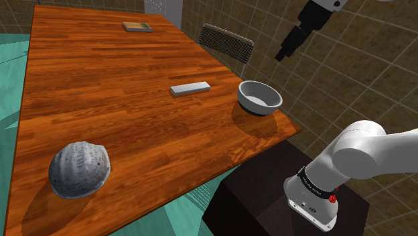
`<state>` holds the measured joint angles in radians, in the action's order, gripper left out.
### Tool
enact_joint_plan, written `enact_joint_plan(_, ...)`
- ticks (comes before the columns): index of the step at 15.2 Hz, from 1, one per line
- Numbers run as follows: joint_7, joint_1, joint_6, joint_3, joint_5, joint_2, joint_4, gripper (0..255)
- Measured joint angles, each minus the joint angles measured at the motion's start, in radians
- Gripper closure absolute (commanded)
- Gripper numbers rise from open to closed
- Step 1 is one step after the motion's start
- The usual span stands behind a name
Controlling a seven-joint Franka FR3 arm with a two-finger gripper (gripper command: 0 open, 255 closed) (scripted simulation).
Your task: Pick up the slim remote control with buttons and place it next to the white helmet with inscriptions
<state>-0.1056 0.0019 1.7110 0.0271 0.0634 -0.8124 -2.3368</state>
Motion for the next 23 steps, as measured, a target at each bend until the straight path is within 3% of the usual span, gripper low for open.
enact_joint_plan(4,-0.072,0.016,0.051,-0.024,-0.014,0.071,0.008,0)
enact_joint_plan(11,-0.302,0.072,0.207,-0.081,-0.038,0.318,0.061,0)
enact_joint_plan(23,-0.667,0.146,0.362,-0.104,-0.030,0.791,0.317,0)
